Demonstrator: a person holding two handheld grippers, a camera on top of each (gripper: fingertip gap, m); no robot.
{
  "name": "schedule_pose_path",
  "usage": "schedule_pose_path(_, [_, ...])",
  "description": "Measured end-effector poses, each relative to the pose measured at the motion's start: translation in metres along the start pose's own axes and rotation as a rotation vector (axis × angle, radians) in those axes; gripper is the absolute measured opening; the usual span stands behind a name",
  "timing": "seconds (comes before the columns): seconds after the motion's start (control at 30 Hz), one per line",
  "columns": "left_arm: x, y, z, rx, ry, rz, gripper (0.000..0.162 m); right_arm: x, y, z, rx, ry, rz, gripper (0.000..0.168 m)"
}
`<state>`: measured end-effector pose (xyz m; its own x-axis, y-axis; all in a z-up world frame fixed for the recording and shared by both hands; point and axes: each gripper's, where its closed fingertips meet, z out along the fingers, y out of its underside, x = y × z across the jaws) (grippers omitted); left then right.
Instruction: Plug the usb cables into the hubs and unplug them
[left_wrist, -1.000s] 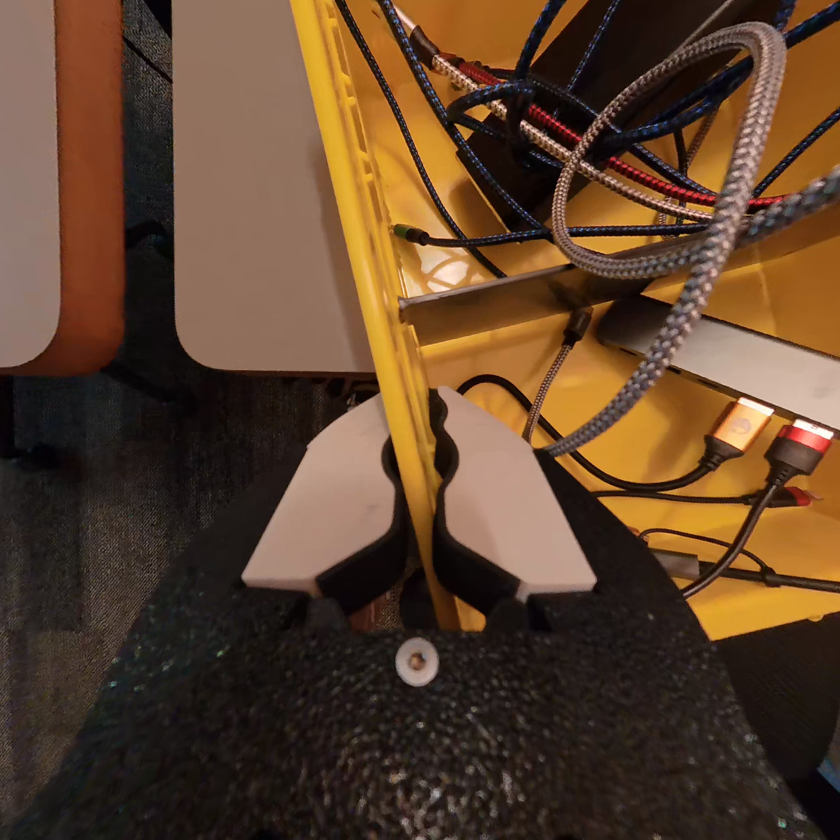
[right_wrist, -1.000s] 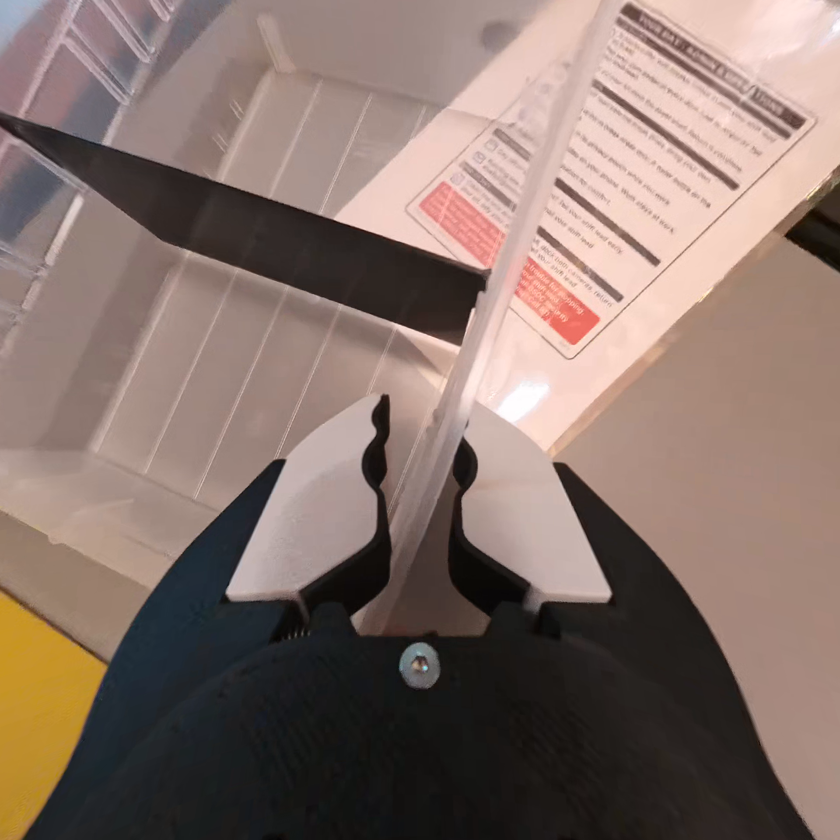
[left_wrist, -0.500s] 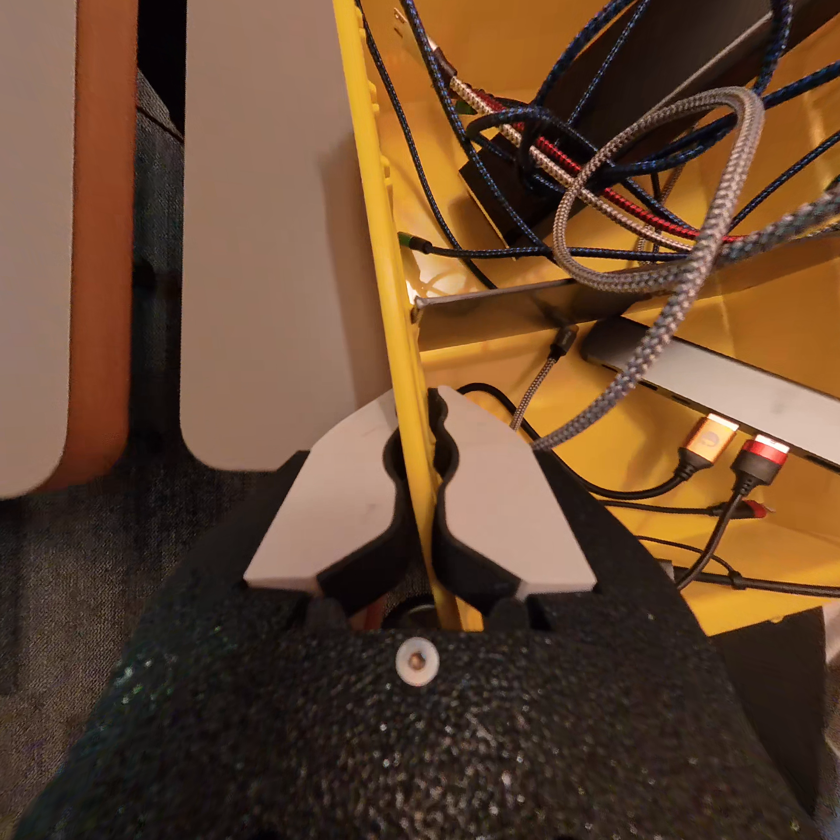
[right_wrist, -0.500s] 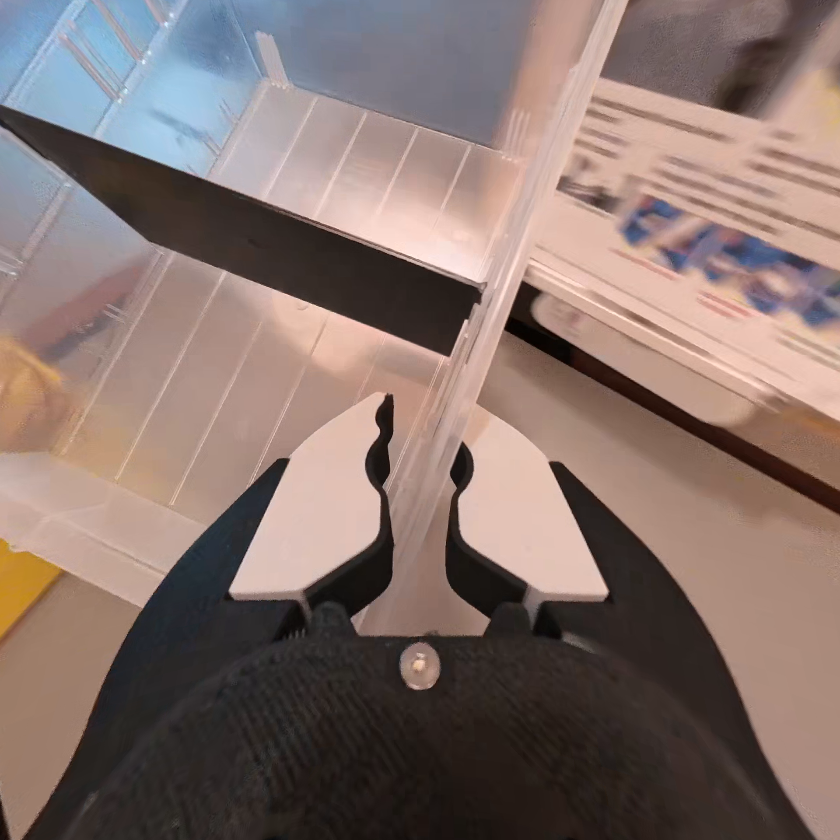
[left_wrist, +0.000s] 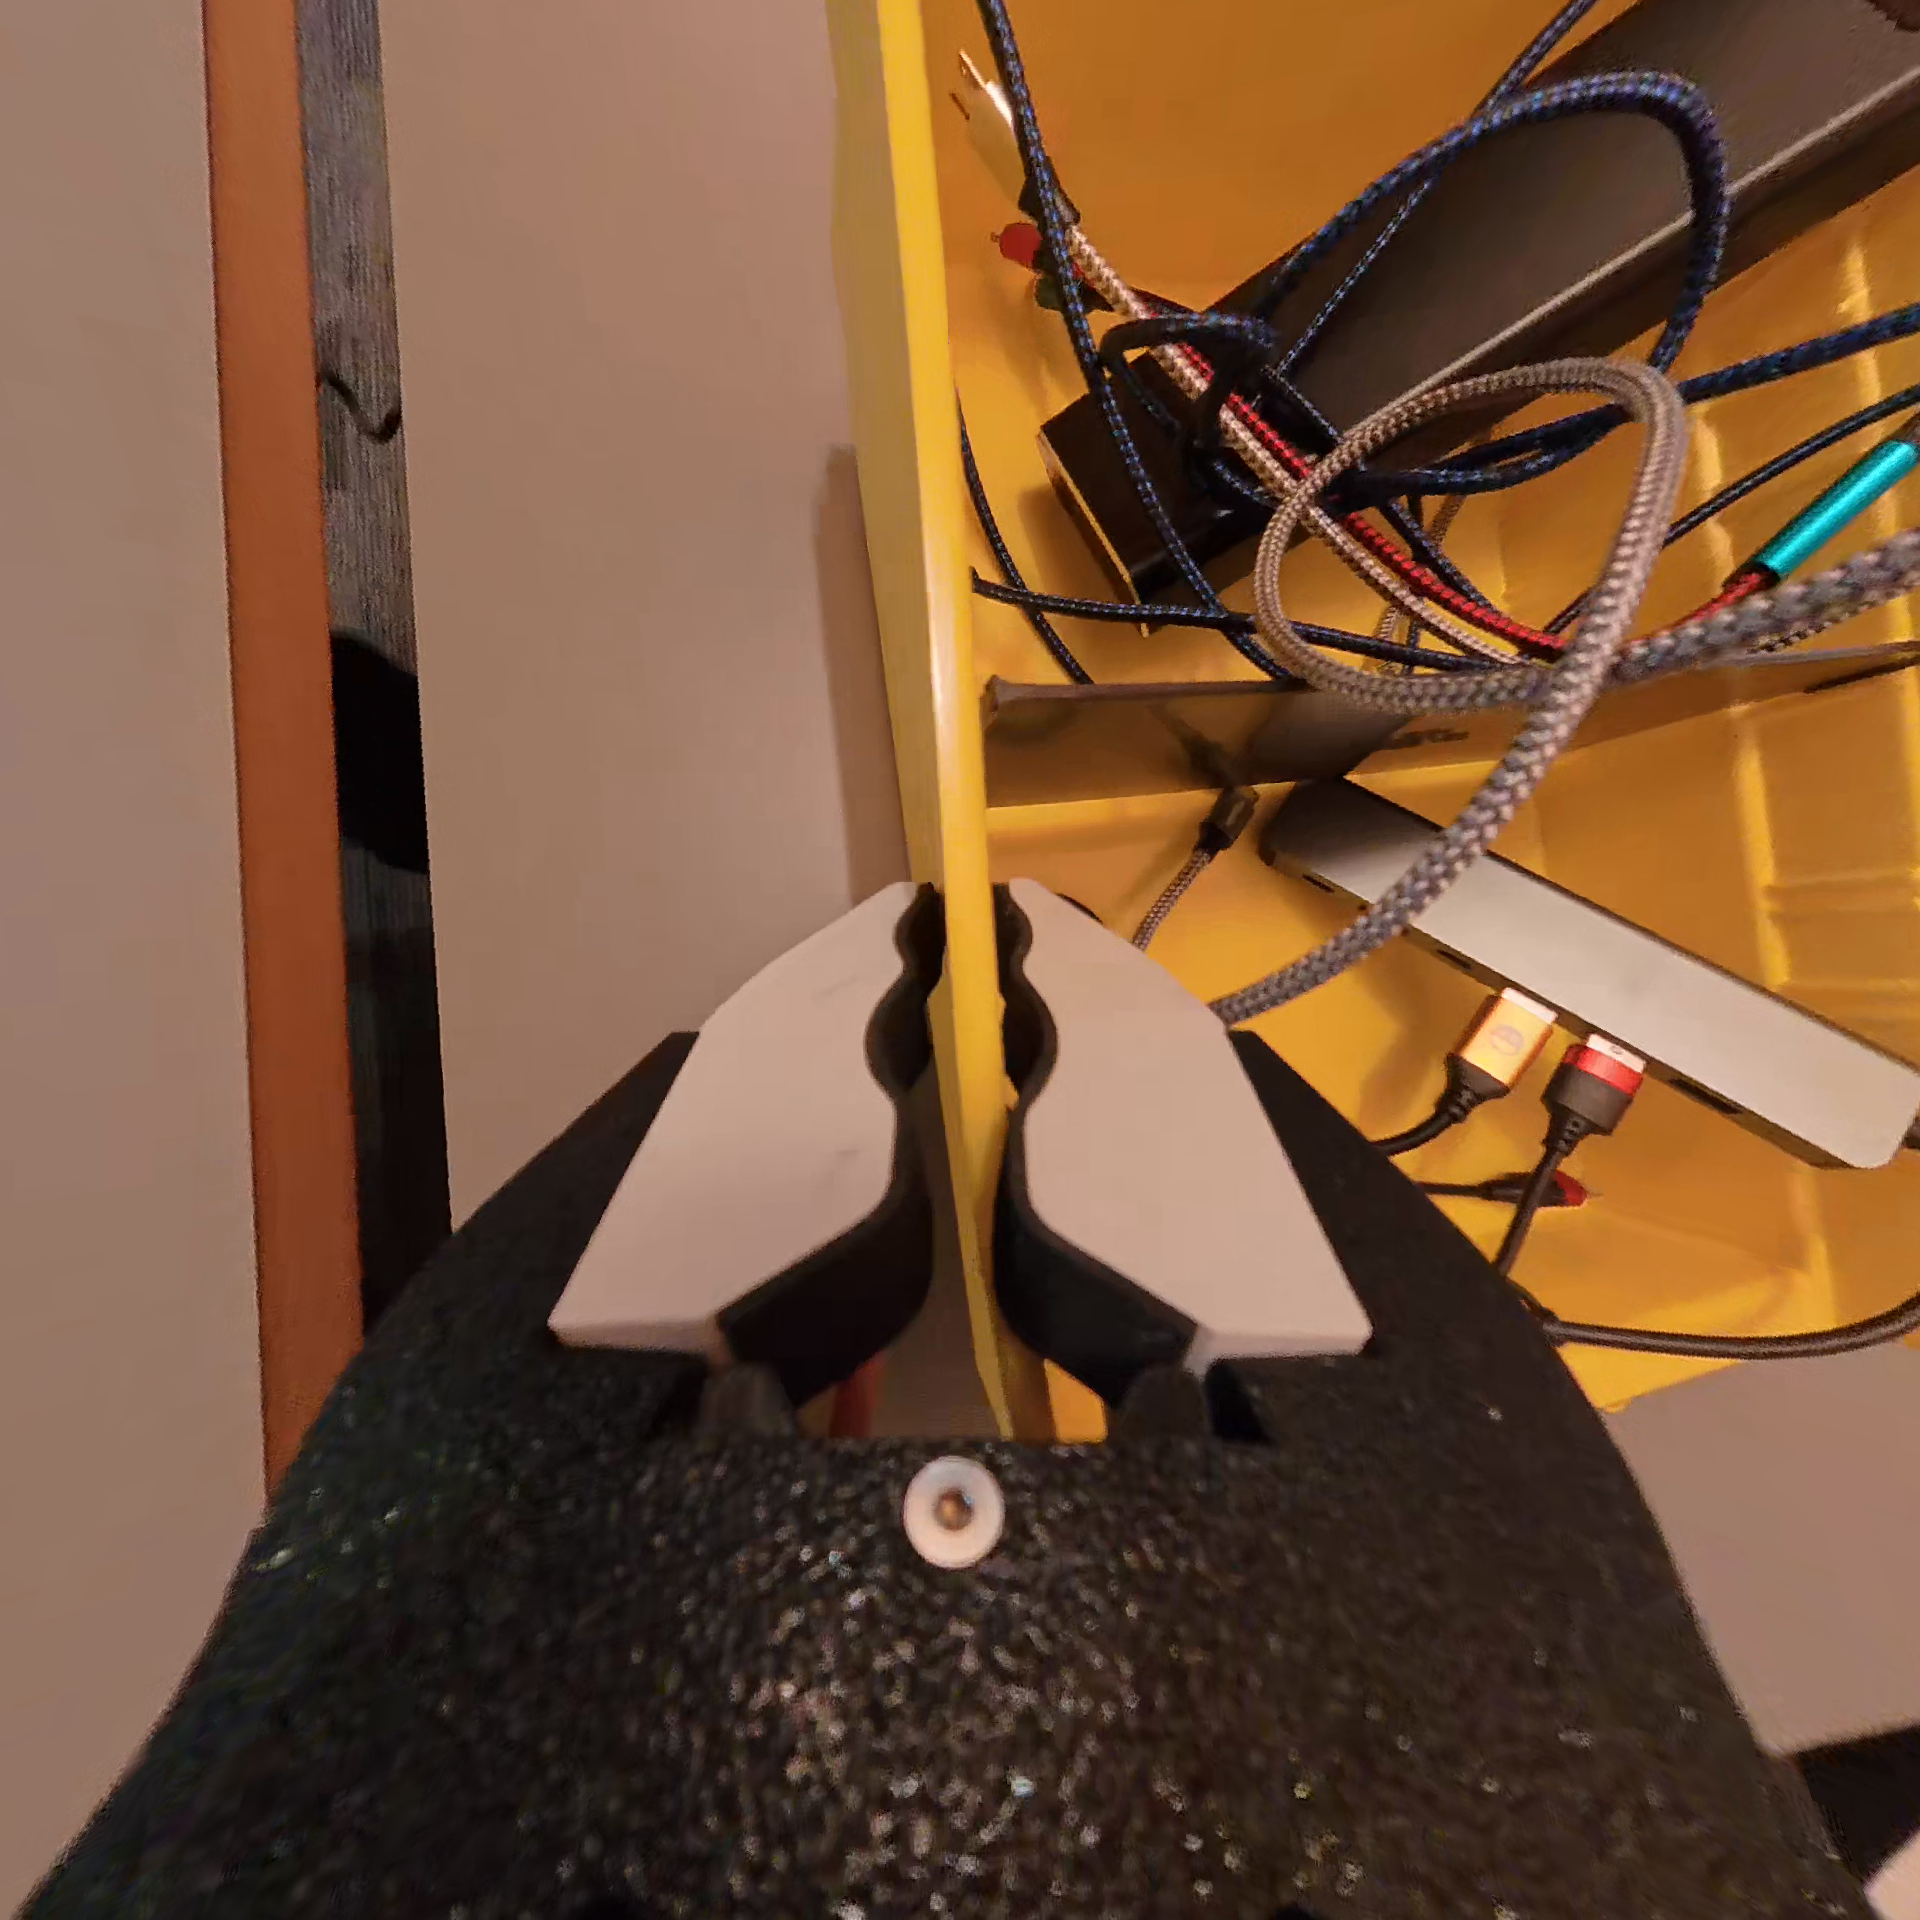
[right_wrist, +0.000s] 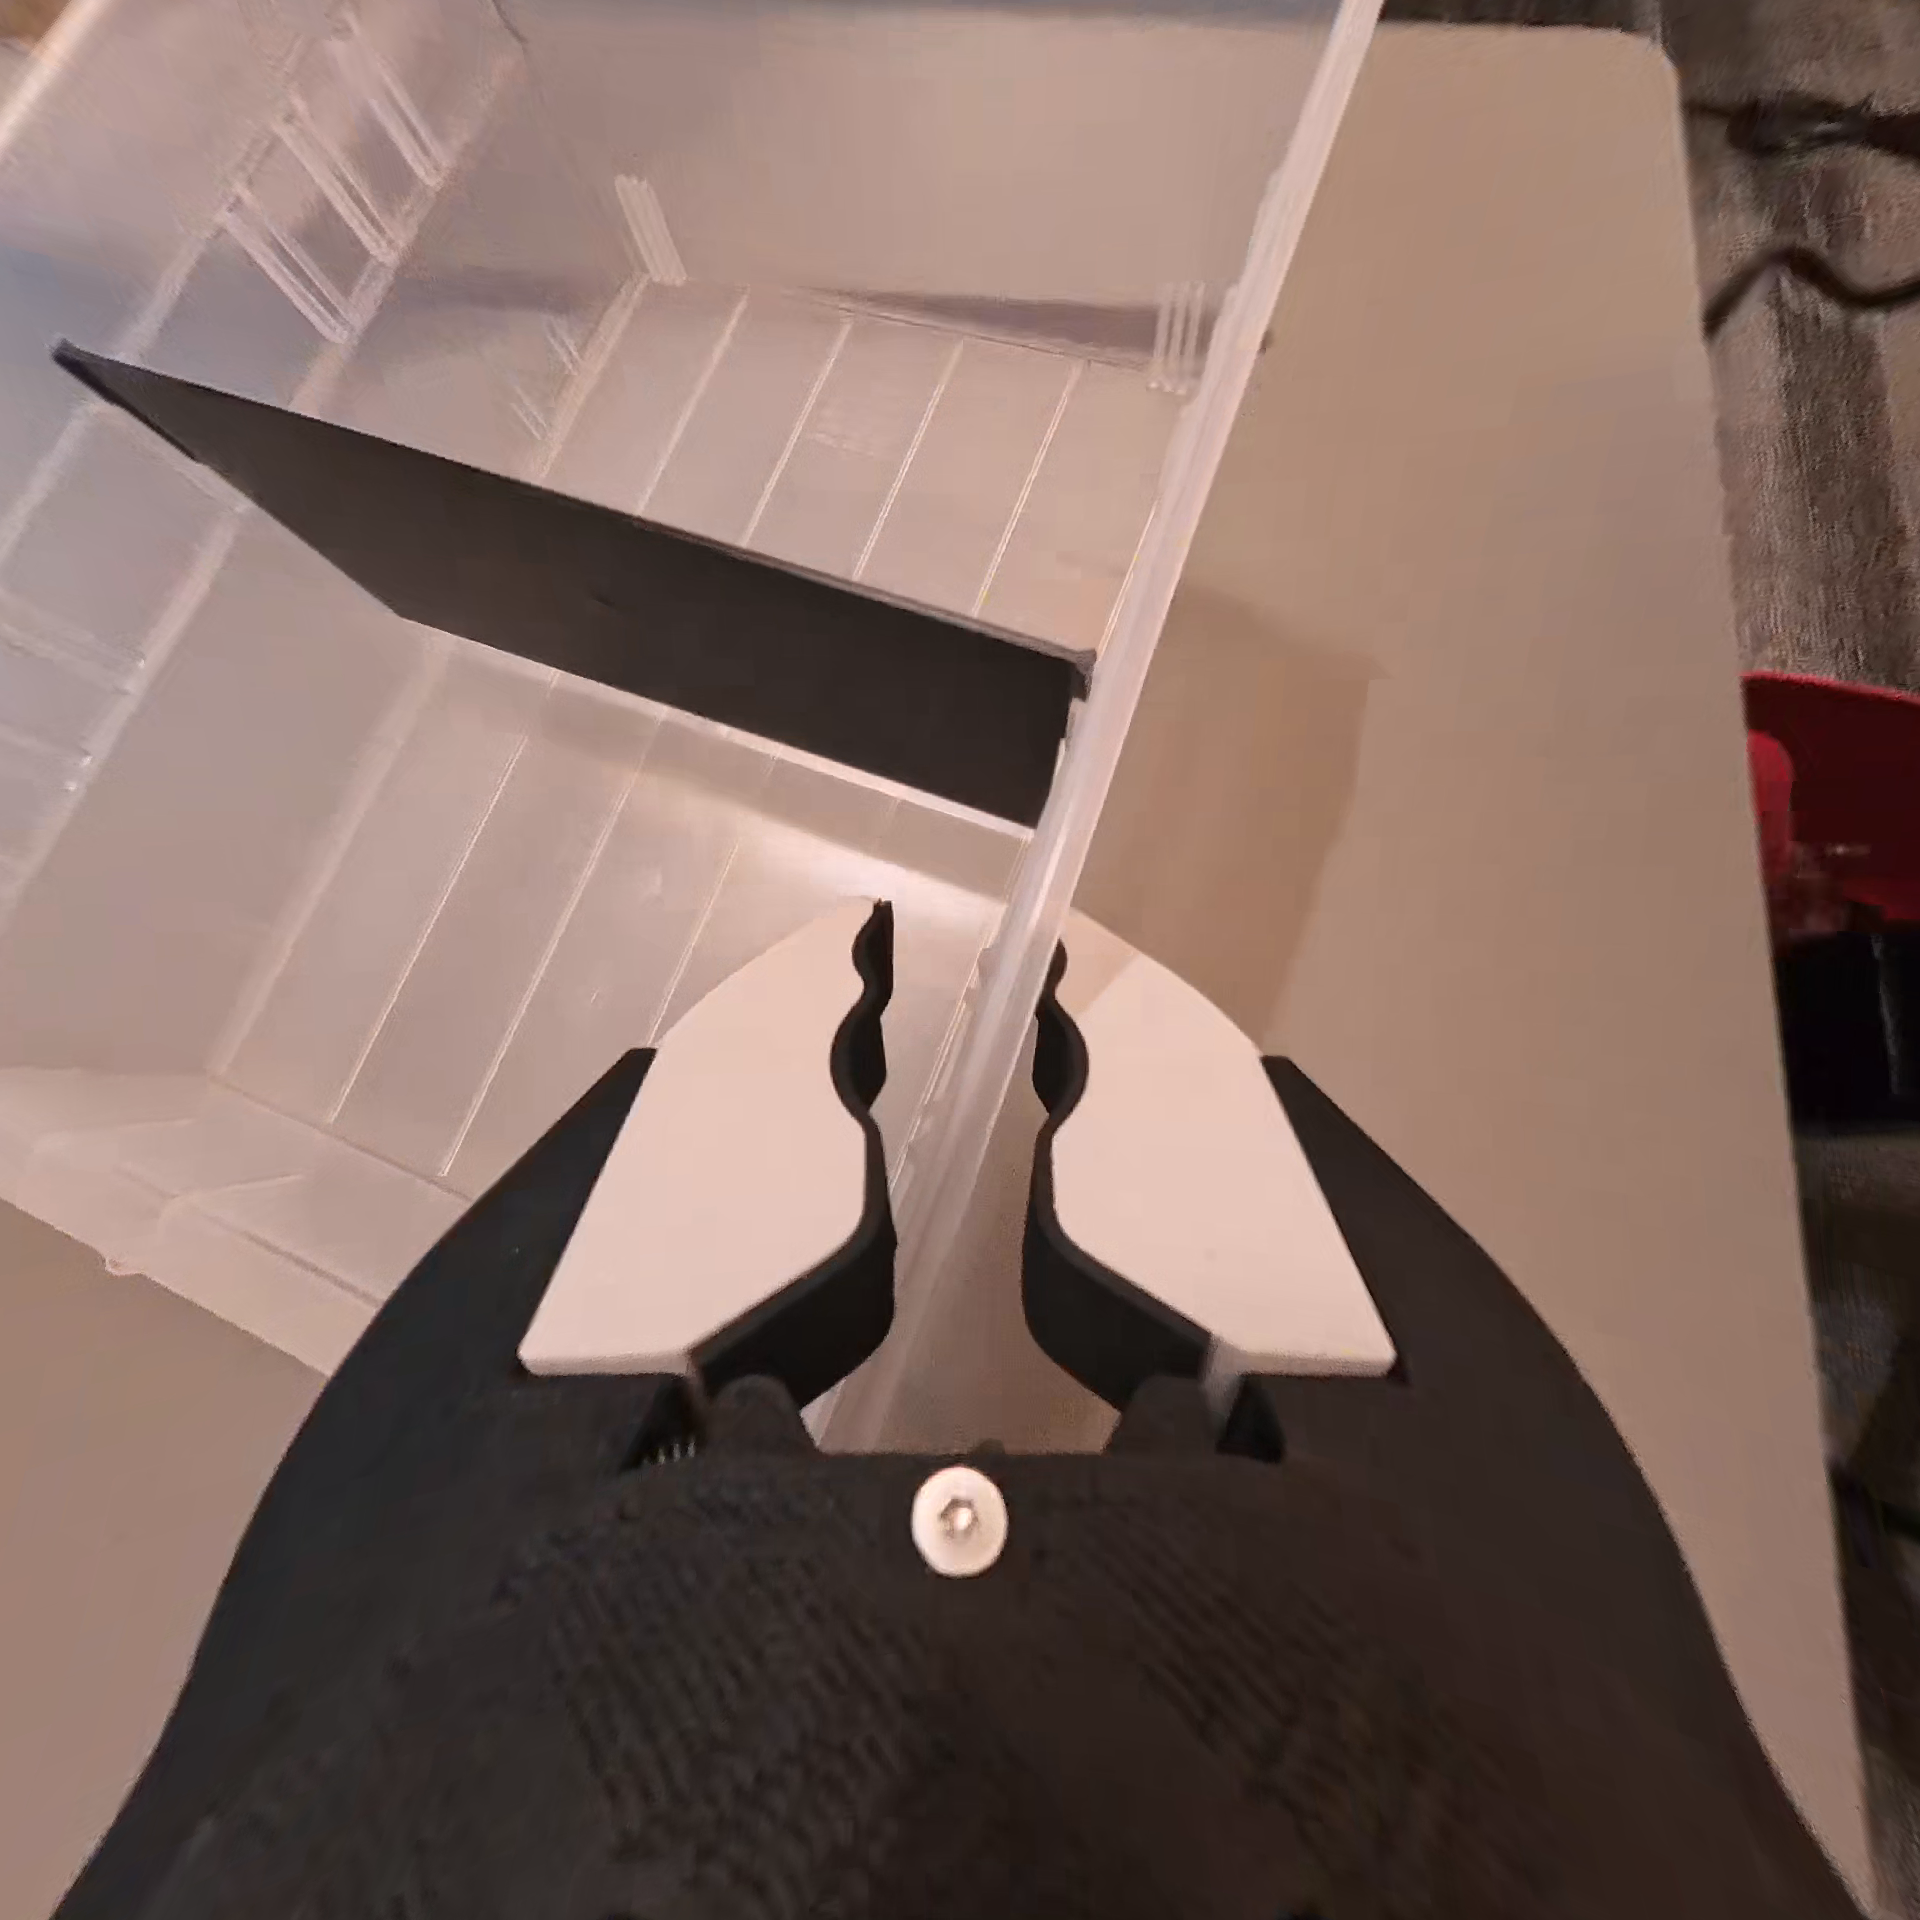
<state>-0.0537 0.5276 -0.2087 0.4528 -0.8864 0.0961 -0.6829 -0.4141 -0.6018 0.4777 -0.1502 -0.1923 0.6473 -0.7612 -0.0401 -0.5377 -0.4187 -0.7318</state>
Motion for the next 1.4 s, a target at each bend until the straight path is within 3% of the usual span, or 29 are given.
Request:
schedule_pose_path(0.13, [0.005, -0.055, 0.032, 0.0, 0.021, 0.026, 0.007, 0.045, 0.01, 0.001, 0.002, 0.01, 0.03, 0.025])
schedule_pose_path(0.27, [0.01, -0.088, 0.07, -0.013, 0.077, 0.021, 0.008, 0.065, 0.013, 0.015, -0.017, -0.002, 0.082, 0.025])
schedule_pose_path(0.53, [0.01, -0.083, 0.109, -0.087, 0.081, -0.016, 0.006, 0.072, 0.019, 0.043, -0.02, -0.038, 0.052, 0.026])
schedule_pose_path(0.7, [0.013, -0.081, 0.108, -0.074, 0.089, 0.027, 0.014, 0.069, 0.017, 0.044, -0.007, -0.059, 0.001, 0.035])
schedule_pose_path(0.77, [0.007, -0.083, 0.105, -0.057, 0.045, 0.057, 0.03, 0.072, 0.015, 0.042, 0.015, -0.032, -0.005, 0.041])
schedule_pose_path(0.87, [-0.01, -0.088, 0.092, -0.04, -0.081, 0.111, 0.052, 0.085, 0.006, 0.026, 0.1, 0.06, -0.008, 0.07])
schedule_pose_path(0.93, [-0.017, -0.101, 0.074, 0.0, -0.154, 0.145, 0.064, 0.091, -0.005, 0.005, 0.179, 0.111, 0.022, 0.078])
schedule_pose_path(1.0, [-0.017, -0.119, 0.053, 0.066, -0.2, 0.188, 0.065, 0.089, -0.019, -0.02, 0.268, 0.141, 0.04, 0.087])
schedule_pose_path(1.07, [-0.009, -0.136, 0.035, 0.117, -0.209, 0.236, 0.065, 0.076, -0.033, -0.046, 0.361, 0.156, 0.047, 0.089])
schedule_pose_path(1.17, [0.024, -0.143, 0.023, 0.094, -0.099, 0.316, 0.059, 0.019, -0.047, -0.07, 0.467, 0.021, 0.026, 0.089])
schedule_pose_path(1.27, [0.082, -0.118, 0.027, -0.033, 0.154, 0.418, 0.052, -0.056, -0.045, -0.076, 0.511, -0.137, -0.03, 0.089])
schedule_pose_path(1.4, [0.131, -0.082, 0.035, -0.218, 0.314, 0.502, 0.055, -0.142, -0.025, -0.069, 0.488, -0.279, -0.143, 0.089])
